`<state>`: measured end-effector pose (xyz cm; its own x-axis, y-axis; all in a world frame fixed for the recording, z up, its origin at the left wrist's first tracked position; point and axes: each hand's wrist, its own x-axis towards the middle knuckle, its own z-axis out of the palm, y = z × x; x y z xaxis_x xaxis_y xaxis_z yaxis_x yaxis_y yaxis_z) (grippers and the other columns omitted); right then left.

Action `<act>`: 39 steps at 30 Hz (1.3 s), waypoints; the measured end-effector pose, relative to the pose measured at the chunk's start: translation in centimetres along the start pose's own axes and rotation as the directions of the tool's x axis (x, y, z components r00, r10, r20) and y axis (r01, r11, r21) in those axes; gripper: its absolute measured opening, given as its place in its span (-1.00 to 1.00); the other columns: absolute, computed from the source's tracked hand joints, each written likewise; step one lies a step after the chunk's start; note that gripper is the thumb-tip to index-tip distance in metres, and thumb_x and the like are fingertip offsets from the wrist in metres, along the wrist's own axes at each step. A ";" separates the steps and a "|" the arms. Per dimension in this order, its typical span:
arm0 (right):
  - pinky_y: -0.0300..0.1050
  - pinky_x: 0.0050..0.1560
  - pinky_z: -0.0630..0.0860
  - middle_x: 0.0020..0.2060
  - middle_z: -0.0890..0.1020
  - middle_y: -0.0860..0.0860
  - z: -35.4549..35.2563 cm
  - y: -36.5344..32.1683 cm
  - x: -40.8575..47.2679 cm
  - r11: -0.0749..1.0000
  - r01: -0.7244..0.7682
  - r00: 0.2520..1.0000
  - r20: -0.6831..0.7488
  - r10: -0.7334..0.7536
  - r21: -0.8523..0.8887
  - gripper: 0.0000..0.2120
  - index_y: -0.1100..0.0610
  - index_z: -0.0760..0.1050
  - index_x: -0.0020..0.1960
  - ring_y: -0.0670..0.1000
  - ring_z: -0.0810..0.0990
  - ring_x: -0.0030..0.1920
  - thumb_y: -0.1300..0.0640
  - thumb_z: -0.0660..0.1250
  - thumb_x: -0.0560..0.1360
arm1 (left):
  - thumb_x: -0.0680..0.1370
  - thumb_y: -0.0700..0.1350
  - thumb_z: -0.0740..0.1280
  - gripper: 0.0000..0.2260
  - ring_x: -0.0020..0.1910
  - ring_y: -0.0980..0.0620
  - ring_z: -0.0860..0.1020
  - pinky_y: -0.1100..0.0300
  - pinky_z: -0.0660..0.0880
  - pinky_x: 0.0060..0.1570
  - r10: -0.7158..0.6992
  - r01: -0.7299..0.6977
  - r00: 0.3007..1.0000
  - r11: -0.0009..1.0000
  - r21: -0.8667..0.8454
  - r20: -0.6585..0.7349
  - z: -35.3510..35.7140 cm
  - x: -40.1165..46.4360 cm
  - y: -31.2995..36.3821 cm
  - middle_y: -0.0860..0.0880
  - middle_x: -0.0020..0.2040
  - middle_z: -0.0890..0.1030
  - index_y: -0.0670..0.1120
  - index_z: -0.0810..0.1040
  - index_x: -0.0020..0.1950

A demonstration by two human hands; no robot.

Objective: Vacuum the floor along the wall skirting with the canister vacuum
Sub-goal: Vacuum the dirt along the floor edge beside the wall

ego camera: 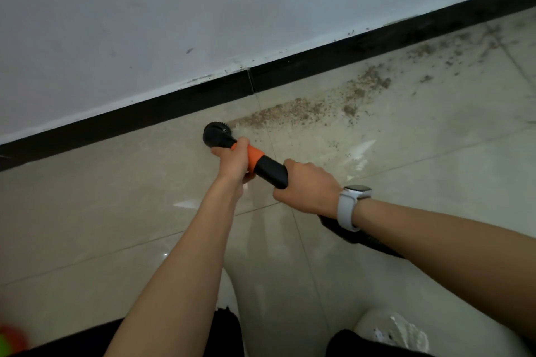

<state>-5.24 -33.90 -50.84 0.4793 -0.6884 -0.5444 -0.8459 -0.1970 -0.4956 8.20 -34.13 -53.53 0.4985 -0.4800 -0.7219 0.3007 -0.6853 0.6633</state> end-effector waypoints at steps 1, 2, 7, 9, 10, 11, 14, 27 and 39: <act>-0.13 -0.24 0.45 -0.33 0.39 -0.06 -0.1 0.1 -0.2 1.000 -0.005 1.000 -0.012 0.005 0.000 -0.78 0.06 0.27 -0.02 0.06 0.49 -0.25 0.04 0.29 0.47 | 0.59 -0.08 0.18 -0.40 -0.03 -0.05 0.49 0.07 0.50 -0.15 0.001 -0.001 1.000 1.000 0.006 0.012 0.2 0.0 0.1 -0.05 -0.10 0.45 -0.10 -0.07 0.53; -0.13 -0.23 0.46 -0.34 0.39 -0.06 -0.1 0.2 -0.3 1.000 -0.013 1.000 -0.025 0.013 0.000 -0.78 0.07 0.27 -0.02 0.07 0.49 -0.25 0.04 0.29 0.47 | 0.59 -0.09 0.18 -0.41 -0.05 -0.04 0.50 0.06 0.51 -0.15 0.005 -0.005 1.000 1.000 0.009 0.023 0.5 -0.1 0.3 -0.04 -0.11 0.45 -0.10 -0.05 0.53; -0.13 -0.24 0.43 -0.30 0.42 -0.03 -0.8 1.9 -1.1 0.997 -0.066 0.995 -0.078 0.063 -0.041 -0.78 0.07 0.24 -0.03 0.08 0.49 -0.25 0.02 0.27 0.48 | 0.58 -0.10 0.18 -0.50 -0.14 0.00 0.49 0.12 0.50 -0.25 0.043 -0.045 0.997 0.999 0.030 0.065 2.7 -0.7 0.1 -0.04 -0.14 0.45 -0.09 0.05 0.47; -0.13 -0.25 0.44 -0.27 0.44 -0.01 -1.0 2.6 -1.4 0.995 -0.081 0.993 -0.093 0.075 -0.057 -0.77 0.07 0.24 -0.03 0.08 0.49 -0.26 0.01 0.27 0.49 | 0.58 -0.10 0.17 -0.53 -0.16 0.01 0.48 0.11 0.51 -0.22 0.052 -0.056 0.995 0.997 0.045 0.083 3.5 -0.9 -0.1 -0.05 -0.15 0.45 -0.09 0.07 0.45; -0.13 -0.26 0.43 -0.26 0.44 -0.01 -1.1 3.0 -1.6 0.994 -0.091 0.991 -0.102 0.085 -0.059 -0.77 0.07 0.23 -0.03 0.07 0.48 -0.27 0.01 0.27 0.49 | 0.58 -0.10 0.17 -0.54 -0.16 0.01 0.48 0.11 0.51 -0.21 0.056 -0.061 0.994 0.997 0.049 0.093 4.0 -1.0 -0.2 -0.05 -0.15 0.45 -0.09 0.08 0.43; -0.13 -0.26 0.41 -0.27 0.43 -0.01 -1.2 3.3 -1.8 0.993 -0.103 0.989 -0.111 0.096 -0.061 -0.76 0.07 0.23 -0.03 0.07 0.47 -0.27 0.01 0.27 0.50 | 0.59 -0.10 0.17 -0.54 -0.15 0.00 0.49 0.10 0.52 -0.20 0.058 -0.064 0.993 0.997 0.049 0.102 4.4 -1.1 -0.3 -0.04 -0.14 0.44 -0.10 0.09 0.43; -0.14 -0.28 0.36 -0.26 0.43 0.00 -1.3 4.3 -2.4 0.990 -0.125 0.983 -0.147 0.114 -0.067 -0.77 0.07 0.22 -0.03 0.08 0.45 -0.28 0.01 0.26 0.50 | 0.59 -0.10 0.16 -0.48 -0.16 0.02 0.48 0.11 0.52 -0.22 0.068 -0.077 0.987 0.995 0.057 0.144 5.6 -1.4 -0.5 -0.03 -0.13 0.43 -0.11 0.02 0.48; -0.14 -0.37 0.31 -0.37 0.37 -0.04 -2.5 10.2 -5.5 0.952 -0.289 0.920 -0.302 0.248 -0.100 -0.80 0.07 0.21 -0.05 0.07 0.44 -0.33 -0.01 0.20 0.53 | 0.60 -0.04 0.20 -0.43 0.05 -0.08 0.53 0.13 0.54 -0.29 0.027 -0.044 0.944 0.998 0.044 0.328 12.6 -3.4 -1.7 -0.15 0.21 0.48 -0.06 0.00 0.52; -0.13 -0.28 0.35 -0.13 0.58 0.09 -1.3 4.6 -2.9 0.994 -0.019 0.989 -0.145 0.003 -0.111 -0.75 0.15 0.33 0.11 0.07 0.43 -0.29 0.00 0.21 0.55 | 0.59 -0.16 0.24 -0.86 -0.38 -0.02 0.49 0.12 0.52 -0.38 -0.041 0.050 0.999 0.904 -0.424 0.030 6.1 -4.0 -0.8 -0.13 -0.29 0.45 -0.21 0.36 0.06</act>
<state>-10.79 -33.67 -50.67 0.4381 -0.7830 -0.4416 -0.8754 -0.2600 -0.4075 1.03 -35.01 -52.42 0.4609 -0.4681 -0.7540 0.6416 -0.4111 0.6475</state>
